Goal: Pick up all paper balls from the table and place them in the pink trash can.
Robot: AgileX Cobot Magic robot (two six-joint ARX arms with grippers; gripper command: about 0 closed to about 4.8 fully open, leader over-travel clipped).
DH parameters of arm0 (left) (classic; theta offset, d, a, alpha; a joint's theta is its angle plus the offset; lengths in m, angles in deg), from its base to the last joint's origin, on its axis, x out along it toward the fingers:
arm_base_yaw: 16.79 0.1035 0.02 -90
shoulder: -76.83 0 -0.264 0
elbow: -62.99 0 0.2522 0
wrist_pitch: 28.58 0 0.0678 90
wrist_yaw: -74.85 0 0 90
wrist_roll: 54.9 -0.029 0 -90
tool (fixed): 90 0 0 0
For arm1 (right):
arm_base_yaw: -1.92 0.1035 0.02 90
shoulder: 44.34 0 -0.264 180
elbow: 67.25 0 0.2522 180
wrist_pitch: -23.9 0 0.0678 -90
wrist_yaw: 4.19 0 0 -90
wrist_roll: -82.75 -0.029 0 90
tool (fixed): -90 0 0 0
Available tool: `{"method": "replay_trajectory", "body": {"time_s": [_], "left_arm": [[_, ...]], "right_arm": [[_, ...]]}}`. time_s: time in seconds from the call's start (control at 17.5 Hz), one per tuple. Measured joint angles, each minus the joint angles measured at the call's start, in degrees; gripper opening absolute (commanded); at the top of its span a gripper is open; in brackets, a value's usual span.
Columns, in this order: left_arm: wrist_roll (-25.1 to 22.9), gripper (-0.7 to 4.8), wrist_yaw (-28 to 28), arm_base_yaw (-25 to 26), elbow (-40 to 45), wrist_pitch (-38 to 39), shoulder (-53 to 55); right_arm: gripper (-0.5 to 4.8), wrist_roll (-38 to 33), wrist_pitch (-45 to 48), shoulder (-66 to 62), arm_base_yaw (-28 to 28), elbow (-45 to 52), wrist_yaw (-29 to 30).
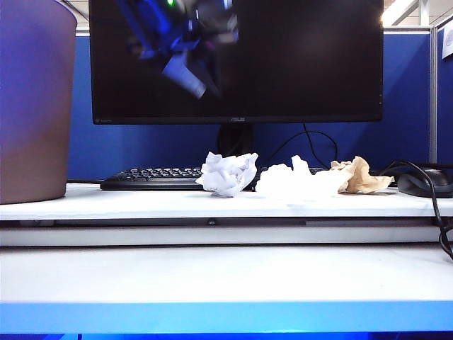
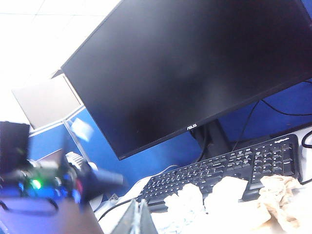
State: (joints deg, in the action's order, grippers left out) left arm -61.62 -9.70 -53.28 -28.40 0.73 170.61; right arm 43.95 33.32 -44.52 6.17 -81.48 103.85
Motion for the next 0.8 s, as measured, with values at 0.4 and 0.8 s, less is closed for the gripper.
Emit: {"method": "replay_trajectory", "body": {"time_s": [0.4,0.8], "left_arm": [[0.1,4.79,-0.1,-0.1,0.0,-2.9,11.1],[3.6,4.79,-1.2,-0.1,0.0,-8.3,15.3]], "right_arm": [[-0.05,0.0,0.1,0.0,0.0,0.0,-0.2],[-0.05,0.0,0.1,0.0,0.0,0.0,-0.2]]}}
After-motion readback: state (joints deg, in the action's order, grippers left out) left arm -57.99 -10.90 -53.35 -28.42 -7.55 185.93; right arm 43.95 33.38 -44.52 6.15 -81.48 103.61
